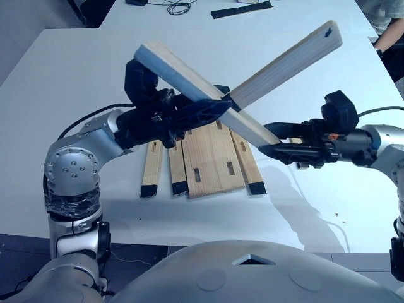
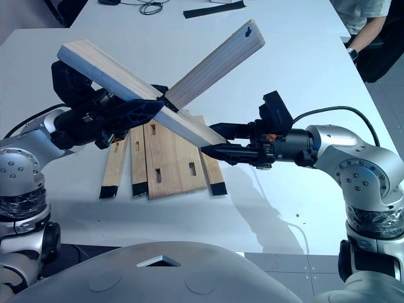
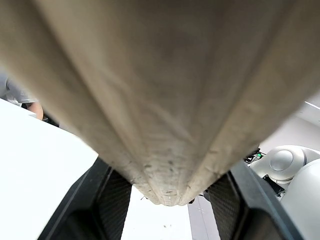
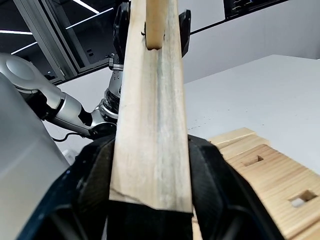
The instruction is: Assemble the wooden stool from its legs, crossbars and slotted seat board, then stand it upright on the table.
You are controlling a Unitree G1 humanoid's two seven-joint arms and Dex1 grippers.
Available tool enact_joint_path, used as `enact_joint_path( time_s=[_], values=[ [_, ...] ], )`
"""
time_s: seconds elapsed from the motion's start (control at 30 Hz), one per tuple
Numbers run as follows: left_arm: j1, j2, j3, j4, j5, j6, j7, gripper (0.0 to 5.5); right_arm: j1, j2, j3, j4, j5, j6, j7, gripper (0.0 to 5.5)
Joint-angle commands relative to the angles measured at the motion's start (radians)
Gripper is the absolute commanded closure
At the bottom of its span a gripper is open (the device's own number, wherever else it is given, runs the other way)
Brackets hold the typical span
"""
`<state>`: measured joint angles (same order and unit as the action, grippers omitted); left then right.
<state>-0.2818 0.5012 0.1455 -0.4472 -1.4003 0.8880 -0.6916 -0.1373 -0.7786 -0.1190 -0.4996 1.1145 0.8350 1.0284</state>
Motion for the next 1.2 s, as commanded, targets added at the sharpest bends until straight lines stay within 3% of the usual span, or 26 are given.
enact_joint_path(
  time_s=[0.03,0.2,0.3,0.4,0.53,0.87,1.2],
  values=[
    [-0.023,0.005,0.075,0.055,-0.015,-0.044,0.038,3.46,0.042,-0.05,-0.001,0.023,-0.083,-0.016,0.032,2.85],
    [-0.02,0.01,0.072,0.066,0.023,-0.05,0.041,3.46,0.045,-0.064,-0.014,0.034,-0.1,-0.023,0.051,2.04],
    [-0.041,0.045,0.079,0.093,0.093,-0.065,0.033,3.46,0.064,-0.08,-0.025,0.078,-0.148,-0.054,0.083,2.0],
    [-0.092,0.123,0.126,0.145,0.122,-0.054,0.011,3.46,0.102,-0.079,0.064,0.179,-0.349,-0.175,0.065,2.0],
    [-0.166,0.213,0.188,0.215,0.13,-0.046,-0.041,3.46,0.088,0.017,0.186,0.281,-0.6,-0.35,-0.054,2.0],
    [-0.099,0.289,0.243,0.168,0.12,-0.02,-0.16,3.46,-0.15,0.319,0.272,0.454,-0.806,-0.531,-0.28,2.0],
    [-0.092,0.299,0.288,0.206,0.161,-0.054,-0.178,3.46,-0.348,0.441,0.416,0.824,-1.051,-0.693,-0.315,2.0]
  ],
)
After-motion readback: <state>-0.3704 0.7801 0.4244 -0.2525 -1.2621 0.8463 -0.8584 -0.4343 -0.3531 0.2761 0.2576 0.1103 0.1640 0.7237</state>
